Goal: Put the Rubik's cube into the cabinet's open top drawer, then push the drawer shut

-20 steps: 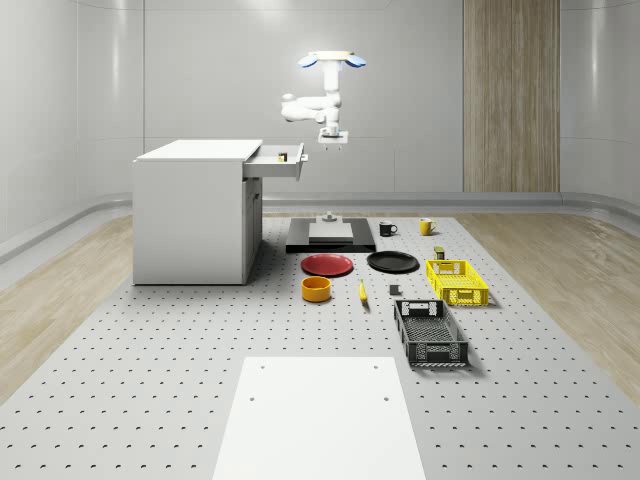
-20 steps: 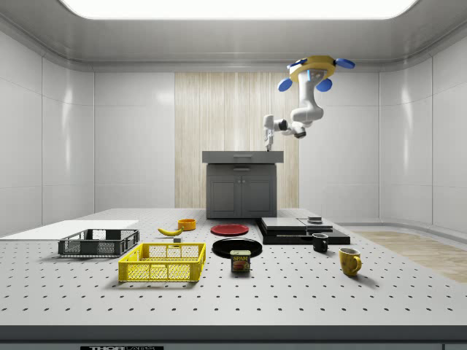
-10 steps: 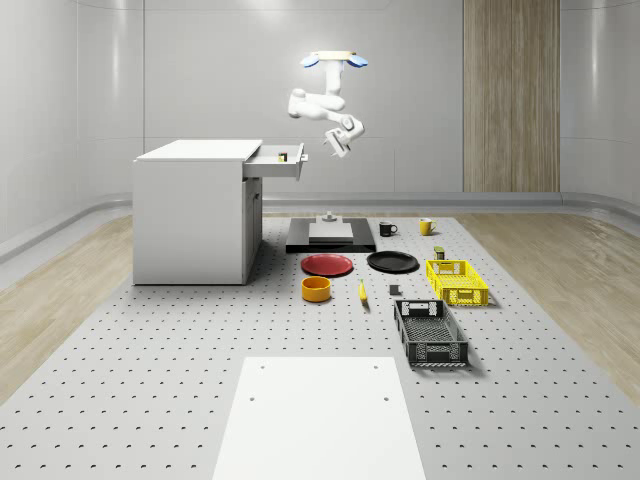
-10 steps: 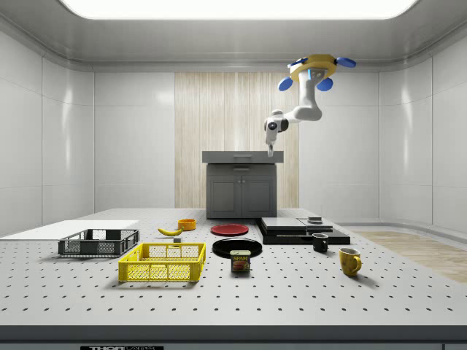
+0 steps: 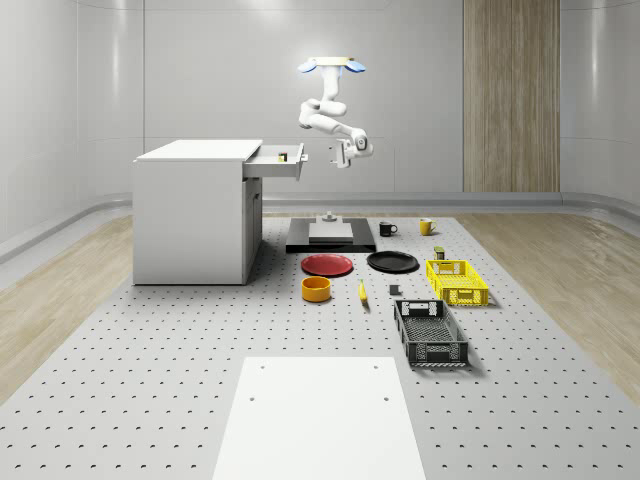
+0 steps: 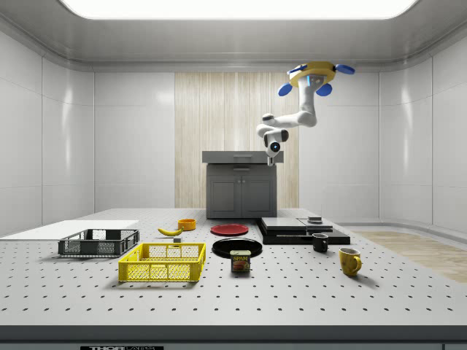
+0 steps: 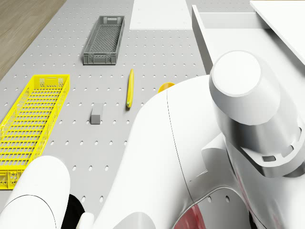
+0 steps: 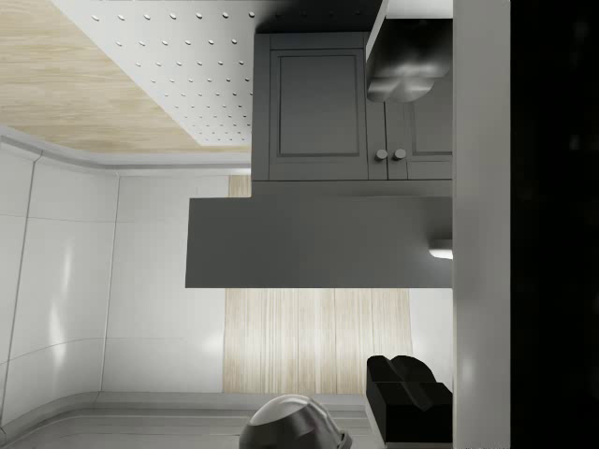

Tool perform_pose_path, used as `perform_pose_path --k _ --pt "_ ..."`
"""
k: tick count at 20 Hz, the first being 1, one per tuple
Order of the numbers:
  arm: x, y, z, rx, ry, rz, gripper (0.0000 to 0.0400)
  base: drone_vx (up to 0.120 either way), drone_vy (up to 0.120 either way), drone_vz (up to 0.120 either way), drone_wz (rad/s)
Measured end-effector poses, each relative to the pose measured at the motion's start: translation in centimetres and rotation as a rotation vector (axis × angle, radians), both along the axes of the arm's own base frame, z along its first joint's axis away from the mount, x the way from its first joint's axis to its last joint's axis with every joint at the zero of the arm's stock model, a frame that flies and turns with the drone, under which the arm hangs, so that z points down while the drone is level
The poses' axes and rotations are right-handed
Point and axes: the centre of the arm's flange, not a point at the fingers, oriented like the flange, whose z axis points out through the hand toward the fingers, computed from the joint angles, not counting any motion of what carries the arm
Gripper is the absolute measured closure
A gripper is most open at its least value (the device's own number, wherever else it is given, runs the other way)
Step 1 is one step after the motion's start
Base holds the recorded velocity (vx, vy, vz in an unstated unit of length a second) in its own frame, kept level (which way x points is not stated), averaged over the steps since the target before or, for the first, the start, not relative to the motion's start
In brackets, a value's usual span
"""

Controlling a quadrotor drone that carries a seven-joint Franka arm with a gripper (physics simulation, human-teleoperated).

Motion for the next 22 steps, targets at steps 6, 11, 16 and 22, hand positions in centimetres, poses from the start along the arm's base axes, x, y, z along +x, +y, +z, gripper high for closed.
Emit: perform_pose_path --k 6,11,16,22 --pt "0.01 -0.47 0.48 -0.050 -0.003 -0.009 0.0000 0.047 -0.093 0.000 0.000" --pt "0.01 -0.58 0.62 -0.065 -0.004 -0.011 0.0000 0.088 -0.048 0.000 0.000" --pt "0.00 -0.61 0.68 -0.071 -0.005 -0.012 0.0000 0.000 -0.120 0.000 0.000" --pt "0.00 -0.62 0.71 -0.074 -0.005 -0.013 0.0000 0.000 -0.093 0.000 0.000"
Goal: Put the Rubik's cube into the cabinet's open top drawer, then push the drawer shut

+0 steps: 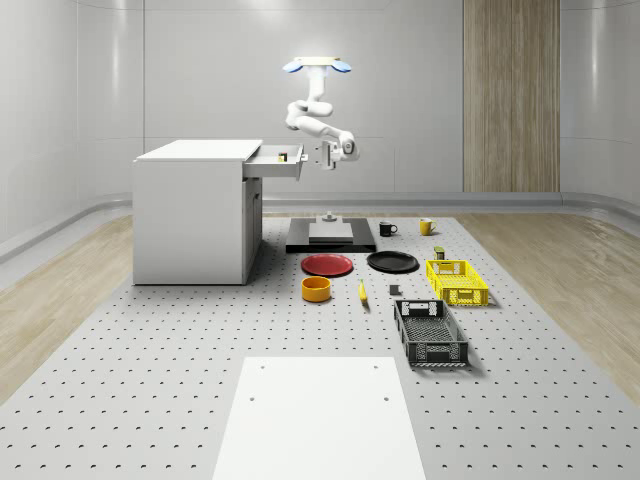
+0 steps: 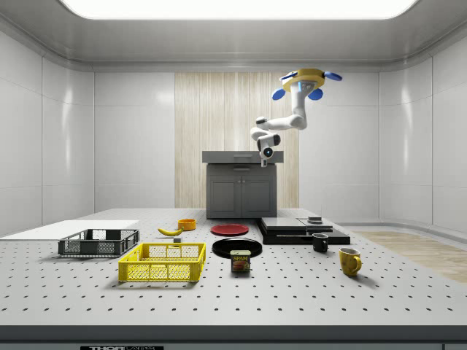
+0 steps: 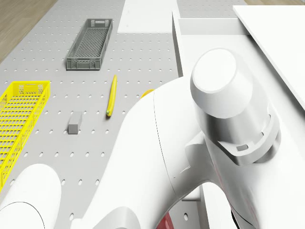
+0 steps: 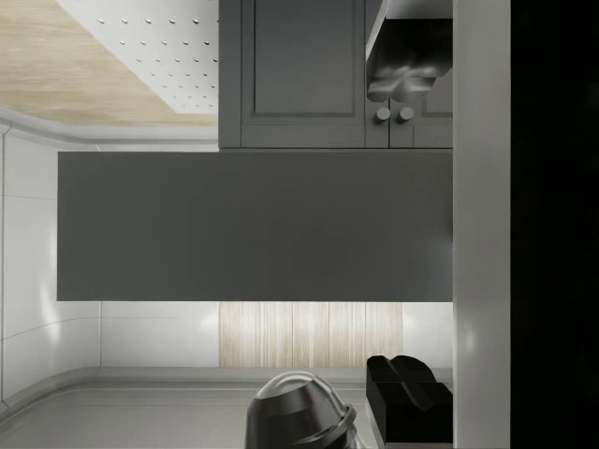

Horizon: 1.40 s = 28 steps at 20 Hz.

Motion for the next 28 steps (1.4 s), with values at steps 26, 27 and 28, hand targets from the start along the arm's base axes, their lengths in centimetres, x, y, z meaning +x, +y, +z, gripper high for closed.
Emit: perform_pose_path --k 26,27,28 --pt "0.0 2.5 0.0 -0.001 0.000 0.000 0.0292 0.029 -0.031 0.000 0.000" --pt "0.0 2.9 0.0 -0.001 0.000 0.000 0.0293 0.000 0.000 0.000 0.000" --pt "0.0 3.4 0.0 -0.001 0.000 0.000 0.0293 0.000 0.000 0.000 0.000"
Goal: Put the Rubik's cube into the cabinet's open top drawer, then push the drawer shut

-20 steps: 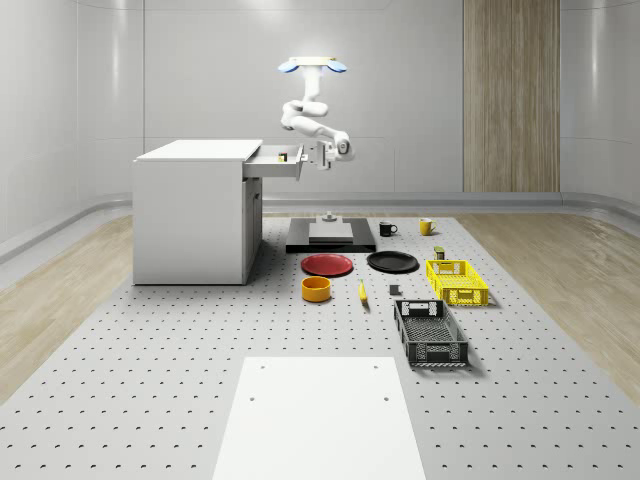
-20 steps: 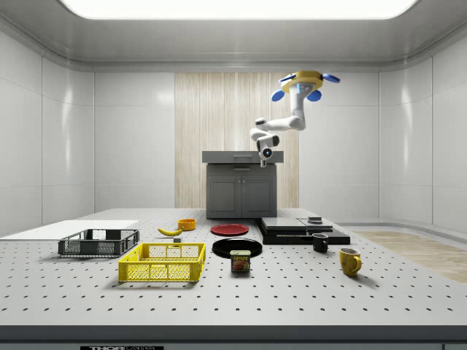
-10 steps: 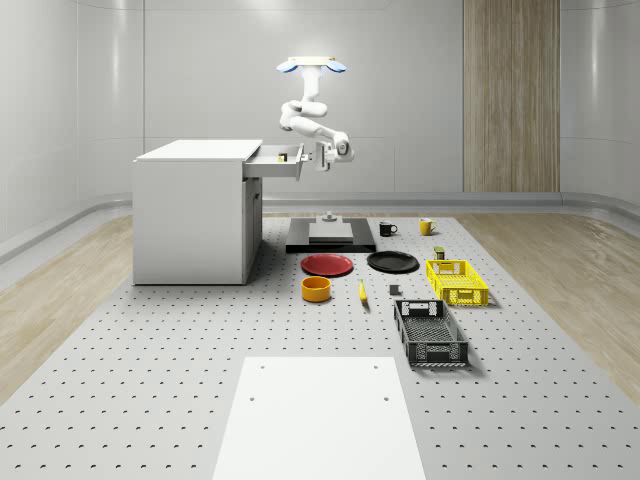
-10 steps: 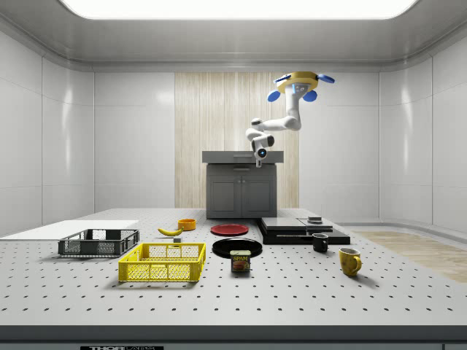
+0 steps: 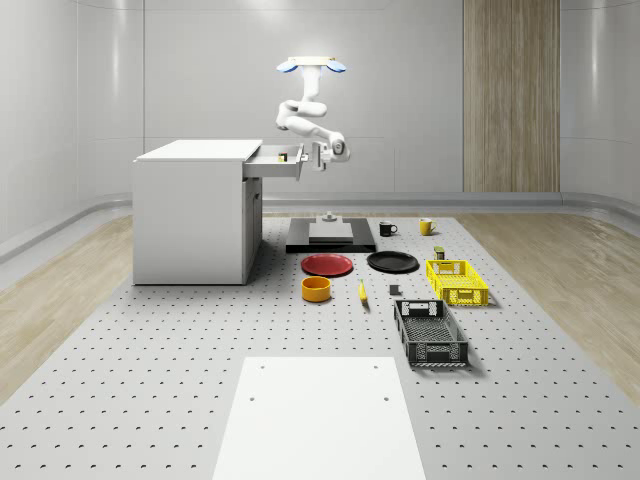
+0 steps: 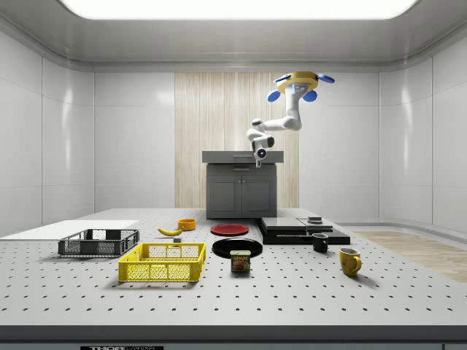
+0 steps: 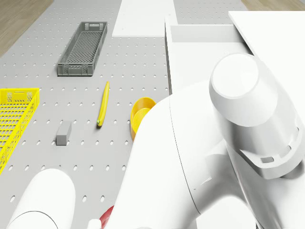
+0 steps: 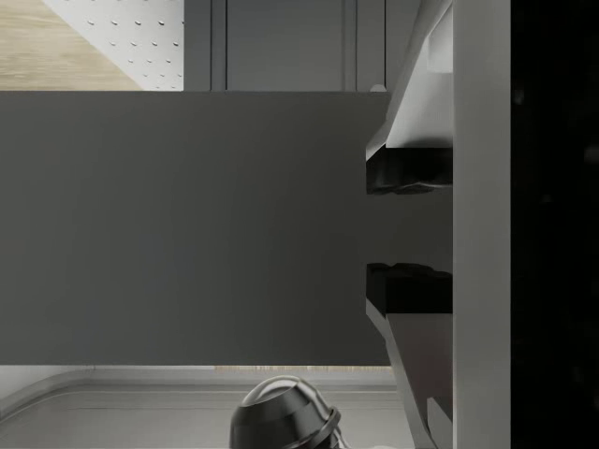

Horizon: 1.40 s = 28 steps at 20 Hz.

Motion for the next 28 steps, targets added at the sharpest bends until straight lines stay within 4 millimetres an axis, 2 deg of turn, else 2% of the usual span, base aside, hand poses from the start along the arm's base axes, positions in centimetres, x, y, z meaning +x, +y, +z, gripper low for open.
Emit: perform_pose_path --k 28 --pt "0.0 12.3 0.0 0.000 0.011 0.000 0.0295 0.000 0.000 0.000 0.000"
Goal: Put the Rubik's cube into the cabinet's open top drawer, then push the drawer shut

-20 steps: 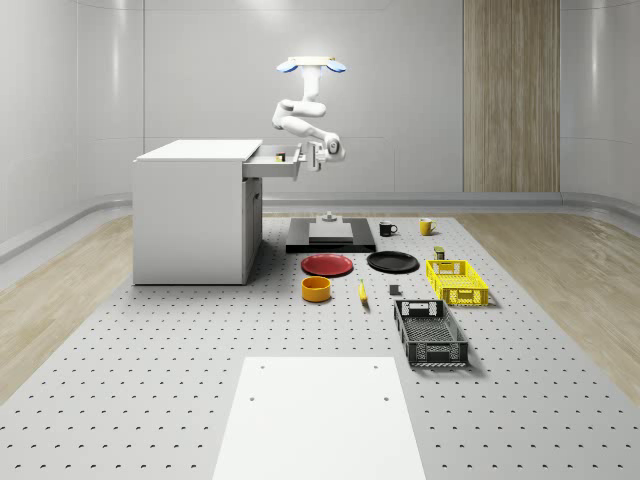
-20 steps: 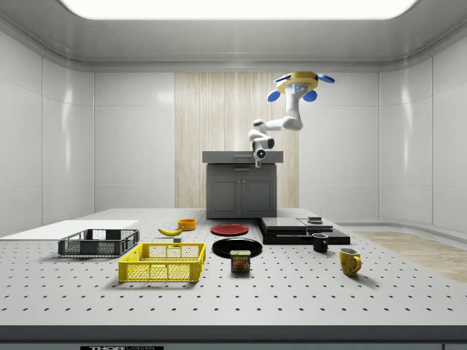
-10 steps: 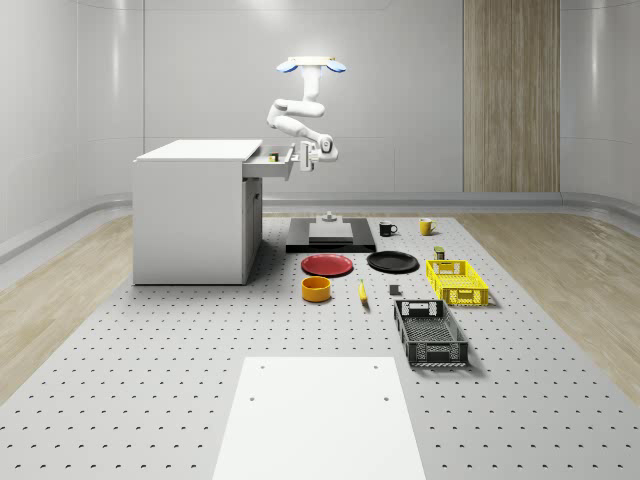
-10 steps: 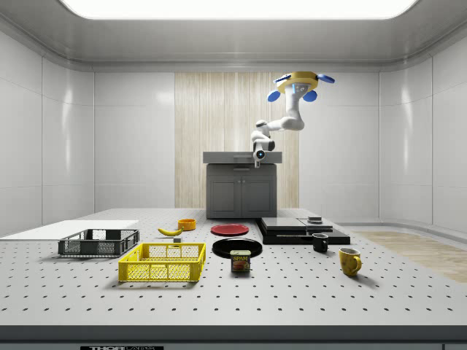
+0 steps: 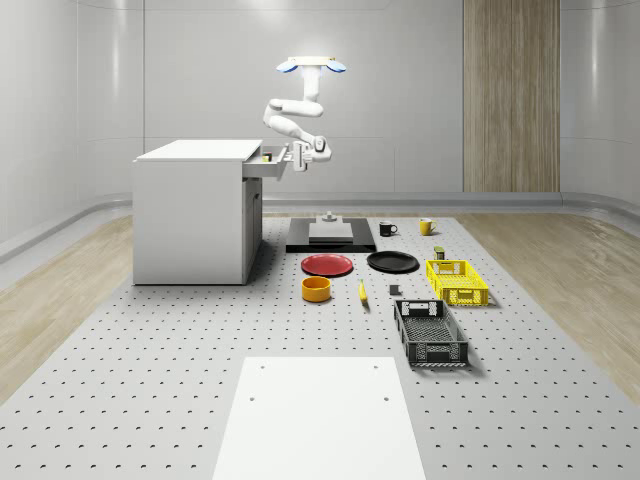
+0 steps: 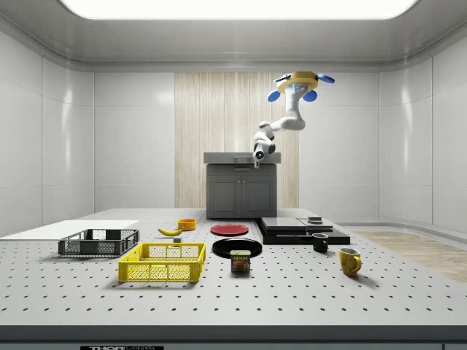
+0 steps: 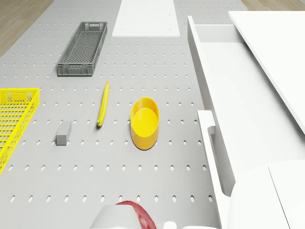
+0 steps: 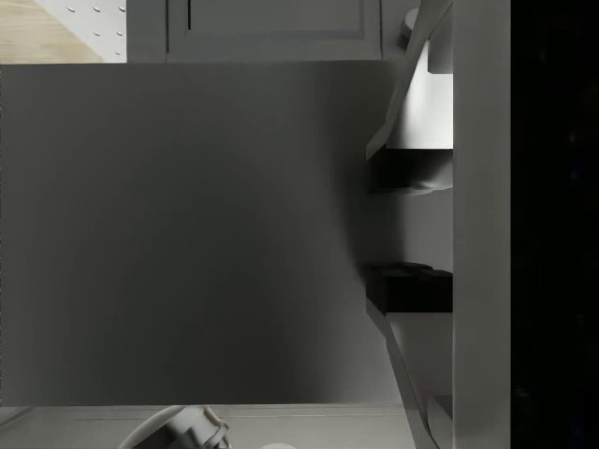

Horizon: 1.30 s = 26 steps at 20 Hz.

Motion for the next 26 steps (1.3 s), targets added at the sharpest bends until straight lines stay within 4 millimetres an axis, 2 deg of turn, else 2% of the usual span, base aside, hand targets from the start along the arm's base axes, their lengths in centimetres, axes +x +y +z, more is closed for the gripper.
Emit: perform_pose_path --k 8,10,20,26 --pt "0.1 3.1 0.0 0.000 -0.007 0.000 0.0295 0.000 0.000 0.000 0.000" --pt "0.7 4.1 -0.5 0.002 -0.038 -0.001 0.0300 0.000 0.000 0.000 0.000" --pt "0.3 8.8 0.0 0.001 -0.014 0.001 0.0295 0.000 0.000 0.000 0.000" --pt "0.6 10.5 0.4 0.001 -0.011 0.006 0.0295 0.000 0.000 0.000 0.000"
